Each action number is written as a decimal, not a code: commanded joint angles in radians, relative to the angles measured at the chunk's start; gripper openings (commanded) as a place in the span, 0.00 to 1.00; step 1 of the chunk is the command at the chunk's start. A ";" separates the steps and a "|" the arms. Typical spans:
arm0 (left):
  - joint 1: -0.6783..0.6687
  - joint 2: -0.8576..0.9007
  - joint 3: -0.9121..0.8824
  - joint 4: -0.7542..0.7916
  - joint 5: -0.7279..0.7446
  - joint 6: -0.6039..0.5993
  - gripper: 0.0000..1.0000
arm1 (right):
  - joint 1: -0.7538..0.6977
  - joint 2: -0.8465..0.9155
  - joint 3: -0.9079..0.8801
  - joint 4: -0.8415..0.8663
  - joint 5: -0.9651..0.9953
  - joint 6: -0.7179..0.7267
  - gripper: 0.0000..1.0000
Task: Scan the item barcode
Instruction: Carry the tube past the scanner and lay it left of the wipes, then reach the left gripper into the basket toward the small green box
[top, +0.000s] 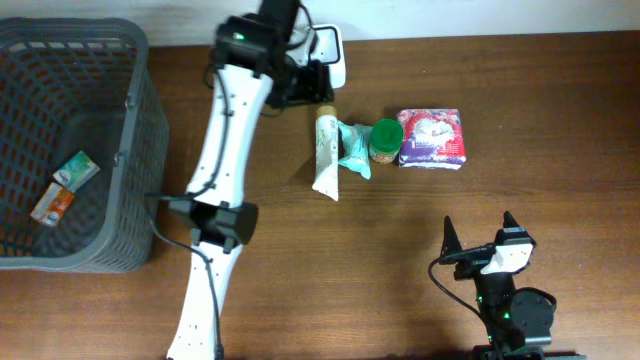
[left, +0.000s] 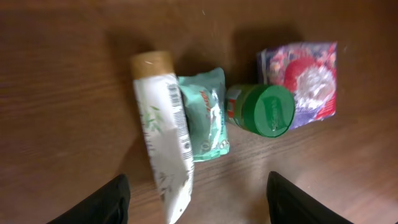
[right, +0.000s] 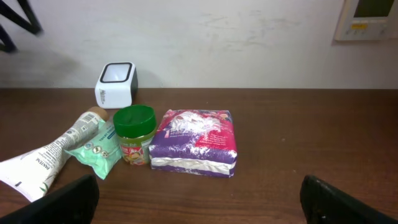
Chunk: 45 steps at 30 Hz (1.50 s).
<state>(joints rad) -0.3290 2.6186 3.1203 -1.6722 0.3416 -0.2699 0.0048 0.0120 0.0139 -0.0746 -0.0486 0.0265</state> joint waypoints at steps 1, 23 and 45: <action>0.069 -0.180 0.018 -0.003 0.011 0.002 0.68 | 0.007 -0.006 -0.008 -0.003 0.008 0.003 0.99; 0.542 -0.551 -0.008 -0.016 -0.006 0.029 0.92 | 0.007 -0.006 -0.008 -0.003 0.008 0.003 0.99; 0.803 -0.551 -0.783 0.118 -0.496 -0.001 0.88 | 0.007 -0.006 -0.008 -0.003 0.008 0.003 0.98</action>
<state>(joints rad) 0.4465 2.0815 2.4626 -1.6127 -0.0902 -0.2665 0.0048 0.0120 0.0139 -0.0746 -0.0490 0.0269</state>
